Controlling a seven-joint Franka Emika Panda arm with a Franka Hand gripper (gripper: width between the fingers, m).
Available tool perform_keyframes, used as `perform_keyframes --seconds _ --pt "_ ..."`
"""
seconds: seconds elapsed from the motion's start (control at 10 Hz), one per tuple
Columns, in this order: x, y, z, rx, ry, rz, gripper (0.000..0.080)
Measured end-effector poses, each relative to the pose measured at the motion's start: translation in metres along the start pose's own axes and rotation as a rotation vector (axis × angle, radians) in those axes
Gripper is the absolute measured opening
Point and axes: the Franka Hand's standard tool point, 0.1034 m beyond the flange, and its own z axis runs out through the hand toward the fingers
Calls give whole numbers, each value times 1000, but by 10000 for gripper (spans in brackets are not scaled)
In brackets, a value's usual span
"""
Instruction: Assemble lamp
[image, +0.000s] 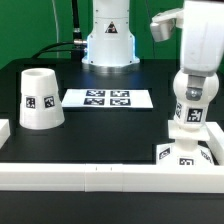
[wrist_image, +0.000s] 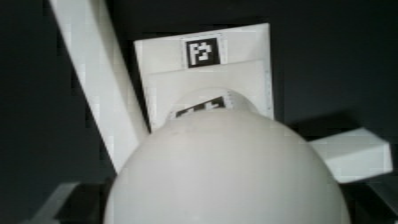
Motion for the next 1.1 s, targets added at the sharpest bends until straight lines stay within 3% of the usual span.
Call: perform_keyframes --seconds 0.7,1.1 --pt "2 1 0 3 13 471 577" --pt "8 -5 1 32 23 894 577"
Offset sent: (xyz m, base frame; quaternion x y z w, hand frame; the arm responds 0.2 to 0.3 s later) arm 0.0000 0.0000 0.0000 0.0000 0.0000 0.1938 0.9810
